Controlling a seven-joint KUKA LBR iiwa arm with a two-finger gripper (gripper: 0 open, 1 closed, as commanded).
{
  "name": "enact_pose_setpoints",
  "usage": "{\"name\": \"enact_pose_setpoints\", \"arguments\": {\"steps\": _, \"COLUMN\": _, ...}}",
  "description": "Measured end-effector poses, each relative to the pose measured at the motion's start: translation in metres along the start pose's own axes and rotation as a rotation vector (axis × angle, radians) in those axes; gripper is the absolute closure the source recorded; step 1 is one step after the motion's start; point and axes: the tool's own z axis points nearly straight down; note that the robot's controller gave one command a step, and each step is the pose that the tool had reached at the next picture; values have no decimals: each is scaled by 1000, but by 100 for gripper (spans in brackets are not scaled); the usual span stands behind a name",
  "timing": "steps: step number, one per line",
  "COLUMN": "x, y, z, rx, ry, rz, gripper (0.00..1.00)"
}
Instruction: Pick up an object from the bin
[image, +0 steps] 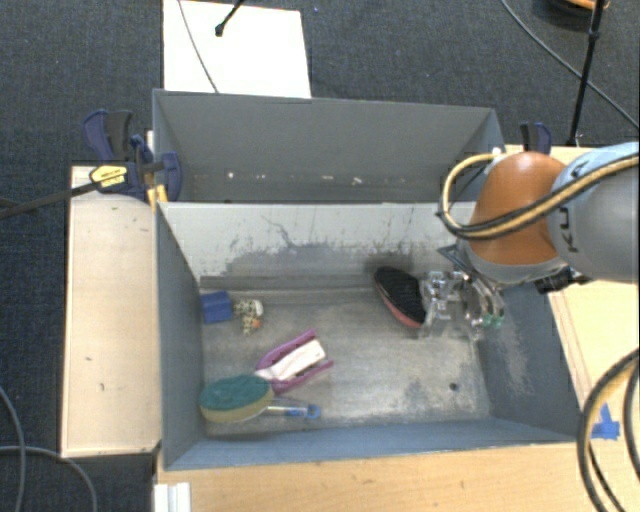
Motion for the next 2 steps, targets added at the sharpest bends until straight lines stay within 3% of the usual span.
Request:
{"name": "enact_pose_setpoints", "arguments": {"steps": 1, "x": -5, "y": -5, "z": -107, "rx": -2, "ry": 6, "rz": -33, "gripper": 100}}
{"name": "enact_pose_setpoints", "arguments": {"steps": 2, "x": 70, "y": 22, "z": -317, "rx": -3, "ry": 4, "rz": -70, "gripper": 100}}
